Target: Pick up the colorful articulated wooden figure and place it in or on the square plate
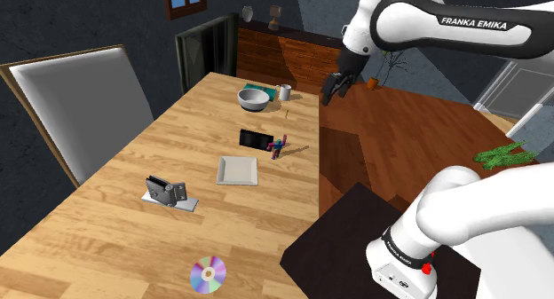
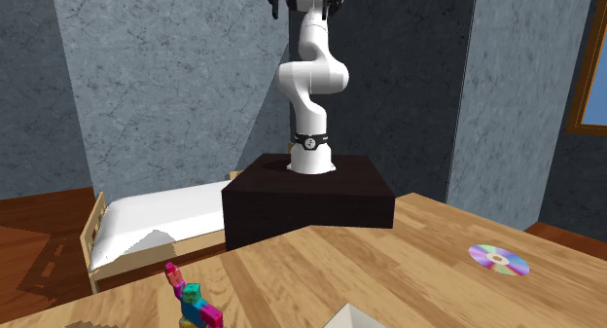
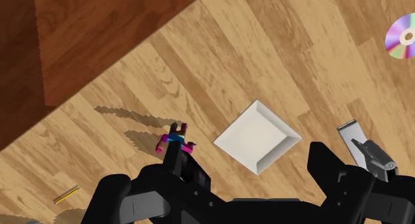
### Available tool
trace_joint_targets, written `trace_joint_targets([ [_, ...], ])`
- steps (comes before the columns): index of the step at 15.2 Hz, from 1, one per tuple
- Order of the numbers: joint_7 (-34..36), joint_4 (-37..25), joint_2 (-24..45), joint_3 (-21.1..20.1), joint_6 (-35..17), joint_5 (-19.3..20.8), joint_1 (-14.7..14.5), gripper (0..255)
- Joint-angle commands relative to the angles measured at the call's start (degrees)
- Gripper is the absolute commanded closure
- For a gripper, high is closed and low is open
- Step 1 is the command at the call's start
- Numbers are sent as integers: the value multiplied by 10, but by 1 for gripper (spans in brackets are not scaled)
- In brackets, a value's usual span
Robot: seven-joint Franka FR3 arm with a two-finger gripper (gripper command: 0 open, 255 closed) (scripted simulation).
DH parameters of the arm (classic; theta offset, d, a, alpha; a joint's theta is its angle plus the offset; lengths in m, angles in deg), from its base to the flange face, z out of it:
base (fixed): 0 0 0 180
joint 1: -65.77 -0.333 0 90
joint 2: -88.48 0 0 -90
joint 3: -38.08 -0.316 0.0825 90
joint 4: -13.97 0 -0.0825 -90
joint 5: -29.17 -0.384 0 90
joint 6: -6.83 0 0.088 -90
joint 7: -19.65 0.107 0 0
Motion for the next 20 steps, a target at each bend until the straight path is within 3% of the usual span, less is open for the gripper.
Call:
trace_joint_targets([
  [1, -9, 2, 33, 6, -32, 4, 2, 0],
  [10, -54, -11, 197, 37, -165, 15, 13, 0],
  [20, -107, -96, 407, 59, -272, 5, 25, 0],
])
